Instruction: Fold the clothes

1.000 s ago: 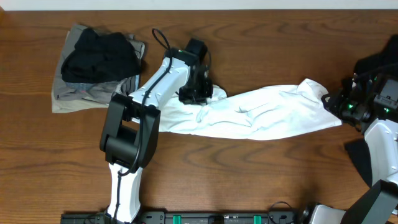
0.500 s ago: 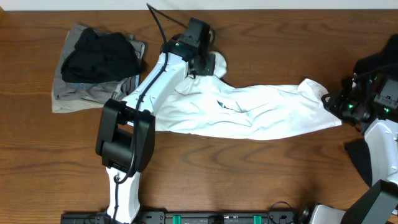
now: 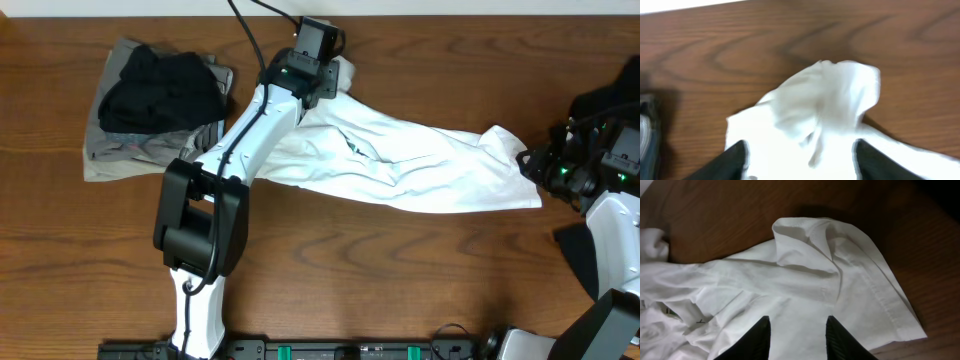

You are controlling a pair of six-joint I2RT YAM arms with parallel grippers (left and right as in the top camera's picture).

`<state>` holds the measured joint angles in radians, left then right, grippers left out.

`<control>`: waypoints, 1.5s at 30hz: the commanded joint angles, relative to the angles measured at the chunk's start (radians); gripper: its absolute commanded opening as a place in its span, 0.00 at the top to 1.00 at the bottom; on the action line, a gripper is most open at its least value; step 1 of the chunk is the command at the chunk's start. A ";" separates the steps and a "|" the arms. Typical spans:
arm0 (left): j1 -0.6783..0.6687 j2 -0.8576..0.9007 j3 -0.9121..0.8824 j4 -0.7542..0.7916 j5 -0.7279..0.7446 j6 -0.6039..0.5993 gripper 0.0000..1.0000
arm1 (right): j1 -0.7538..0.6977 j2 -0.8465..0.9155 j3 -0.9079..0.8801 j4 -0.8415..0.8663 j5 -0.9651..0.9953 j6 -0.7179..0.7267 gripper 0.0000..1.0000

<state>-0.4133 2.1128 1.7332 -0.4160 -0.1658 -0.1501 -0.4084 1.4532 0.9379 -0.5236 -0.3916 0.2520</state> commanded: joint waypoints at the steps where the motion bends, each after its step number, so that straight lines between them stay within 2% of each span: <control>1: 0.015 -0.023 0.021 -0.036 -0.076 0.008 0.15 | 0.006 -0.002 0.004 -0.002 0.027 0.002 0.64; 4: 0.028 -0.023 0.021 -0.105 -0.079 0.004 0.15 | 0.006 0.001 0.000 -0.005 0.097 0.002 0.62; 7: 0.044 -0.023 0.021 -0.207 -0.074 -0.044 0.04 | 0.006 0.013 -0.010 -0.003 0.133 0.002 0.62; 10: 0.063 -0.023 0.020 -0.317 0.019 -0.050 0.02 | 0.006 0.038 -0.017 0.001 0.134 0.002 0.62; 11: 0.072 -0.023 0.020 -0.356 0.063 -0.050 0.06 | 0.006 0.053 -0.019 0.003 0.134 0.002 0.64; 17: 0.110 -0.023 -0.003 -0.506 0.241 -0.050 0.56 | 0.006 0.187 -0.024 0.007 0.134 0.065 0.85; 19: 0.112 -0.022 -0.030 -0.515 0.264 -0.050 0.61 | 0.006 0.232 -0.024 0.007 0.134 0.094 0.90; 24: 0.112 -0.021 -0.121 -0.492 0.264 -0.050 0.61 | 0.002 0.313 -0.024 0.003 0.226 0.128 0.95; 31: 0.112 -0.021 -0.173 -0.463 0.316 -0.050 0.61 | -0.078 0.310 -0.022 -0.125 0.585 0.232 0.97; 35: 0.111 -0.021 -0.173 -0.465 0.316 -0.049 0.61 | -0.138 0.306 -0.019 -0.145 0.541 0.230 0.96; 39: 0.111 -0.022 -0.164 -0.464 0.316 -0.046 0.60 | -0.156 0.295 0.011 -0.140 0.410 0.119 0.90; 45: 0.111 -0.035 -0.084 -0.488 0.316 -0.026 0.53 | -0.156 0.208 0.073 -0.164 0.357 0.106 0.83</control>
<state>-0.3031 2.1113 1.5902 -0.8948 0.1452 -0.1829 -0.5560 1.7298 0.9600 -0.6777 -0.0063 0.3851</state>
